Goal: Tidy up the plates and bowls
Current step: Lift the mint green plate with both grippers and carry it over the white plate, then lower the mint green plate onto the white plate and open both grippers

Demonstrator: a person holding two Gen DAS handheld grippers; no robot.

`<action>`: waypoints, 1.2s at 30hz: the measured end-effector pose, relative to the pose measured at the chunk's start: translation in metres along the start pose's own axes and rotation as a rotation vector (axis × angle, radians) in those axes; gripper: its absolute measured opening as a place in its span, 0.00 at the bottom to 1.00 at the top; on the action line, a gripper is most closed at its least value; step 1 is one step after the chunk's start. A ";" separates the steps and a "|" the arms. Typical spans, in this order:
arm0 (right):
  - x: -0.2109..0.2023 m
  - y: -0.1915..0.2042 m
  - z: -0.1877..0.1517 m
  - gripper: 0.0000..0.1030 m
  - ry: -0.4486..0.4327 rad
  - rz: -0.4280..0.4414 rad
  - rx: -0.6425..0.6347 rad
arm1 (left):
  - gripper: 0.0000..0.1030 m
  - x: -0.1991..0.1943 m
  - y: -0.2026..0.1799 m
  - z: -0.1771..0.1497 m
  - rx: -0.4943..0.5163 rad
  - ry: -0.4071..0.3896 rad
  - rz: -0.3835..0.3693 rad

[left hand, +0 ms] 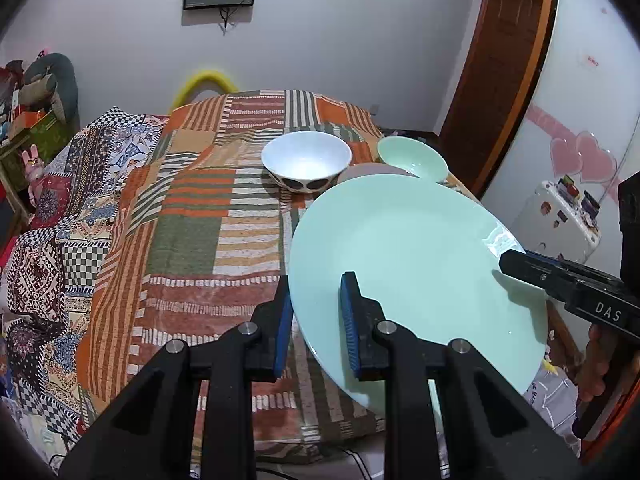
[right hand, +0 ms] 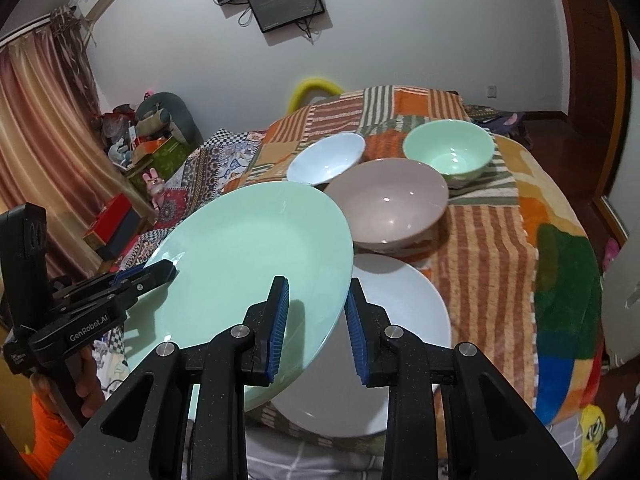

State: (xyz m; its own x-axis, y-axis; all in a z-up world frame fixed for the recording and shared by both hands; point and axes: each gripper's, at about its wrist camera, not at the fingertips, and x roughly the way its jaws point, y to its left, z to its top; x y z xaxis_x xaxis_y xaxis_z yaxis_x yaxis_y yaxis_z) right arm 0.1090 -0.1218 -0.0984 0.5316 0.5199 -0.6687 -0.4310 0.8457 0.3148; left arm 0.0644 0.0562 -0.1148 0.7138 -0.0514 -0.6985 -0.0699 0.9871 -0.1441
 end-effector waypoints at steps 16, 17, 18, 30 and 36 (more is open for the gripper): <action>-0.002 -0.035 -0.028 0.25 0.042 -0.034 0.081 | 0.22 0.030 -0.031 -0.016 0.060 0.099 -0.006; -0.001 -0.037 -0.029 0.25 0.046 -0.035 0.087 | 0.22 0.033 -0.032 -0.017 0.060 0.106 -0.009; -0.001 -0.040 -0.031 0.25 0.050 -0.038 0.094 | 0.22 0.036 -0.033 -0.018 0.061 0.116 -0.013; 0.009 -0.059 -0.041 0.25 0.101 -0.067 0.132 | 0.23 0.076 -0.040 -0.025 0.046 0.217 -0.030; 0.018 -0.063 -0.045 0.25 0.132 -0.071 0.139 | 0.23 0.090 -0.038 -0.031 0.028 0.249 -0.022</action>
State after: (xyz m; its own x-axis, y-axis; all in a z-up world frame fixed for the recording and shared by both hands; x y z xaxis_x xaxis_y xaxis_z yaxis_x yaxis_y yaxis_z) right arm 0.1131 -0.1716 -0.1606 0.4530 0.4456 -0.7721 -0.2863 0.8930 0.3474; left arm 0.1098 0.0092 -0.1938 0.5214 -0.1055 -0.8468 -0.0347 0.9889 -0.1445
